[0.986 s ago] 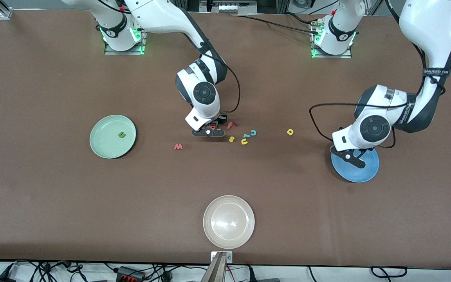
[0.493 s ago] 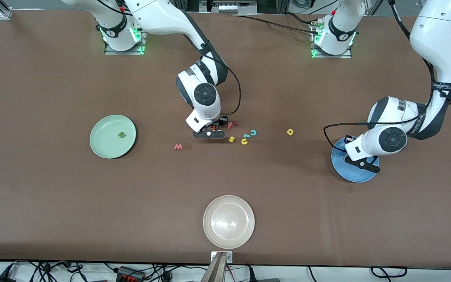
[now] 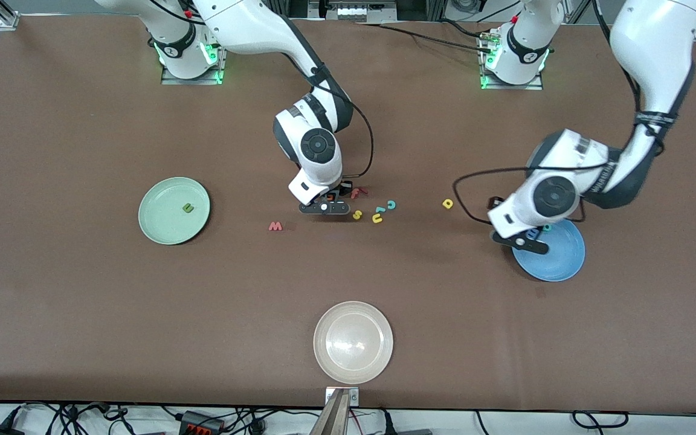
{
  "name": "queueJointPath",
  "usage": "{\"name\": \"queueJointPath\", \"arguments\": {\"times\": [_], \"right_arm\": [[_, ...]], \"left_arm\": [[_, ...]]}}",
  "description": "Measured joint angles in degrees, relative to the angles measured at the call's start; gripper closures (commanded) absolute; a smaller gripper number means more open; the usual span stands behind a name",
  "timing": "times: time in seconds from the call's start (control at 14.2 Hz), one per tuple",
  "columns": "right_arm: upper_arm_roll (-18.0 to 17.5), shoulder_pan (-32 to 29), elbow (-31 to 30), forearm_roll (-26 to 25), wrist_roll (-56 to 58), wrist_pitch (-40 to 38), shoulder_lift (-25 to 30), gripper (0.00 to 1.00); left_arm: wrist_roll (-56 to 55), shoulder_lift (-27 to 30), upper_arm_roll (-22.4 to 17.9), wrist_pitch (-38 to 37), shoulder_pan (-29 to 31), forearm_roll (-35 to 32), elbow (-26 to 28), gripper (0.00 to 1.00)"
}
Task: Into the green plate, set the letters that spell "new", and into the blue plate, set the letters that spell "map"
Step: 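Grasp the yellow a with the left gripper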
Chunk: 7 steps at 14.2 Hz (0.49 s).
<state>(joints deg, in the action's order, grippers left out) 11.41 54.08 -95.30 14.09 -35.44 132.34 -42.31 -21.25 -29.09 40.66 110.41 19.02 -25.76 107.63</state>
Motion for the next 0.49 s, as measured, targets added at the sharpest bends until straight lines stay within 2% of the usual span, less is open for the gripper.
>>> {"name": "queueJointPath", "arguments": {"times": [0.14,0.28,0.49], "right_arm": [[0.82,-0.67,0.21,0.00,0.09,-0.17,0.07,0.99],[2.95,-2.54,0.81,-0.06,1.70,-3.84,0.89,0.99],[10.94,-5.04,0.30,-0.07,10.85,-12.04,3.09,0.99]], "left_arm": [[-5.83,-0.24,3.65,0.13,-0.90,0.01,1.43,0.00],[-11.13,-0.78,5.08,2.65,-1.23,0.01,3.78,0.00],[-14.64,-2.41,4.95,11.99,-0.55,0.01,8.55,0.00]]}}
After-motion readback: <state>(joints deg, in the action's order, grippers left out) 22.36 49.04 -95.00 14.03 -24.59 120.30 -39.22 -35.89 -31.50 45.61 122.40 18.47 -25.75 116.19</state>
